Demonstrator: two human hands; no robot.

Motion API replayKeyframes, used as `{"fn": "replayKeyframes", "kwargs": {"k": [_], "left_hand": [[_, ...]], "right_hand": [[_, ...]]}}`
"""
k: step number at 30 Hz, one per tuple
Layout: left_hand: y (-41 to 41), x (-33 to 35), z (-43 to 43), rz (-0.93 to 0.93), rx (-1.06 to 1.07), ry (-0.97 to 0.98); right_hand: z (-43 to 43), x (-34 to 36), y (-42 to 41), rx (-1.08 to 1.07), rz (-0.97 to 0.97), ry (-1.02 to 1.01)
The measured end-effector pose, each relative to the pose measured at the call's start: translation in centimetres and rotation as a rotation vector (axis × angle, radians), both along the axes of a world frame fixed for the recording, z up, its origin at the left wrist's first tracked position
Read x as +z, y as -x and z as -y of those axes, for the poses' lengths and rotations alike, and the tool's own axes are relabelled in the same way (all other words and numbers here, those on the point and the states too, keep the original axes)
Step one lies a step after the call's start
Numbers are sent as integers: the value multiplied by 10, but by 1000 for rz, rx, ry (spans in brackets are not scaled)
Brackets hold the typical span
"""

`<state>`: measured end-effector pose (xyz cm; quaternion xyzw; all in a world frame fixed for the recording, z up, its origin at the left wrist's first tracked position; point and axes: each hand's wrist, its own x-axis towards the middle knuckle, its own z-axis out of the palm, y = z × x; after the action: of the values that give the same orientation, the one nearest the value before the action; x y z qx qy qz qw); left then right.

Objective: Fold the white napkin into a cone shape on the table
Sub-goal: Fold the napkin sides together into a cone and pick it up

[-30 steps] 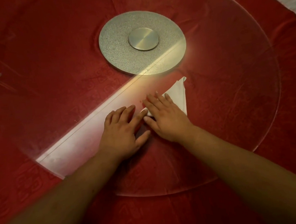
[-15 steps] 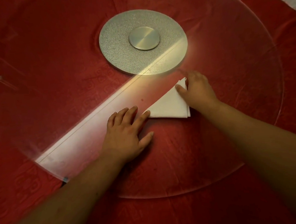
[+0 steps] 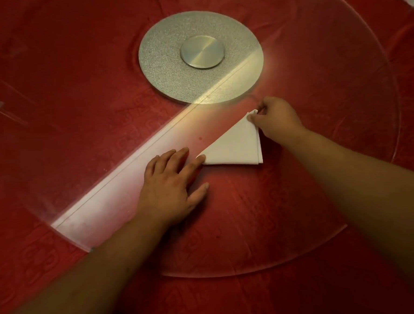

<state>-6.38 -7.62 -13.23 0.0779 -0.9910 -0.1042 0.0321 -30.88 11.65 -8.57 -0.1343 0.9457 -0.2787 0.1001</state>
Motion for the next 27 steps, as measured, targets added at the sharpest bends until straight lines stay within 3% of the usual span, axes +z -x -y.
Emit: {"fn": "replayKeyframes", "kwargs": {"k": [8,14,17,19,21,23,27], "left_hand": [[-2,0,12,2,-15,0],[-3,-4,20,-9,-21,10],[-4,-6,22,-22,-27,20],[-4,-7,23,-30,-26,25],[-3,-8,24,-30,-29,25],[-4,-7,24,-30,-38,16],[-4,-4,24,-18,-47,28]], "right_hand": [[11,-9,-3,-108,5,65],[14,-5,-18,-133,-136,-47],[26,3,-45,49,-463,-144],[46,3,-77,260,-547,-50],[66,-3,-112,492,-444,-5],[76,-15,-137,640,-293,-144],[54,-30,-121,655,-262,-354]]}}
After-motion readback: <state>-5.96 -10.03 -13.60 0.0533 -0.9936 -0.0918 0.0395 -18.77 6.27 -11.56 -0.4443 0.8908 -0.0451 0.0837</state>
